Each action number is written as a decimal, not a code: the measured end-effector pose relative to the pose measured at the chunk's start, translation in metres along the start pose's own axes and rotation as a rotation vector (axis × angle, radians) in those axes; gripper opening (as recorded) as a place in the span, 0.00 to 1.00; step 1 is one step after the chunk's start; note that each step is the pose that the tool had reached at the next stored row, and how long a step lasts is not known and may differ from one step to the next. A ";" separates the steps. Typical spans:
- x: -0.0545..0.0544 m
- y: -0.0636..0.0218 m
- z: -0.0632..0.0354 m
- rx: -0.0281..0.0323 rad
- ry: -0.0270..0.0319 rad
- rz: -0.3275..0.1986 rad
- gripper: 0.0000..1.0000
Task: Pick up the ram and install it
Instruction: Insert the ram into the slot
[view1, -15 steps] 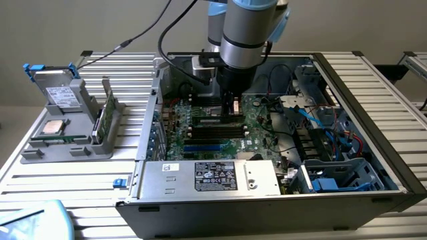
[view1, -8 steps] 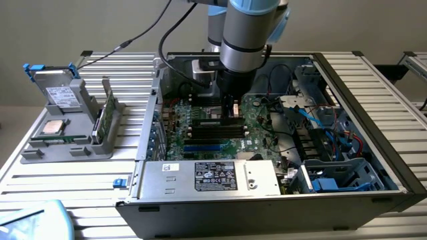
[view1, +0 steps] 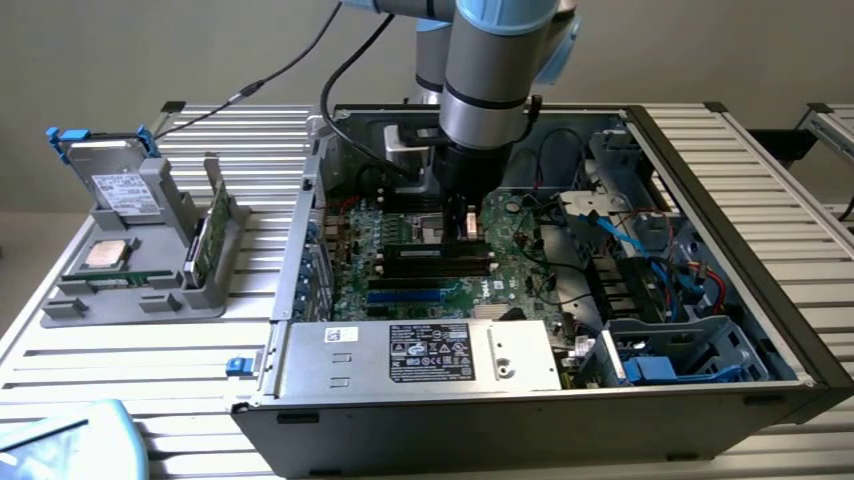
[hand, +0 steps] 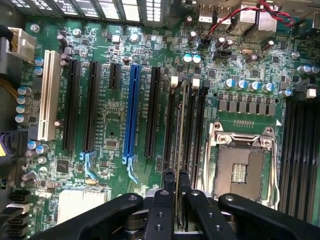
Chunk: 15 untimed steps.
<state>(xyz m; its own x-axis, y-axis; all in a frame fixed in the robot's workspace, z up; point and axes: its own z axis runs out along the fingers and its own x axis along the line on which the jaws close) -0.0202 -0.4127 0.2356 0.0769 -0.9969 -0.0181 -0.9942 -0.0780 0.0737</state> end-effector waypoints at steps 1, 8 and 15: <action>-0.001 -0.0001 0.0001 -0.0010 0.0121 0.001 0.14; -0.002 -0.0005 0.0034 -0.0022 0.0290 0.002 0.14; -0.003 -0.0008 0.0077 -0.0026 0.0328 0.002 0.14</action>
<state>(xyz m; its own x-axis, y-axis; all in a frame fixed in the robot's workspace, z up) -0.0203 -0.4098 0.2279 0.0769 -0.9969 0.0149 -0.9942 -0.0755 0.0763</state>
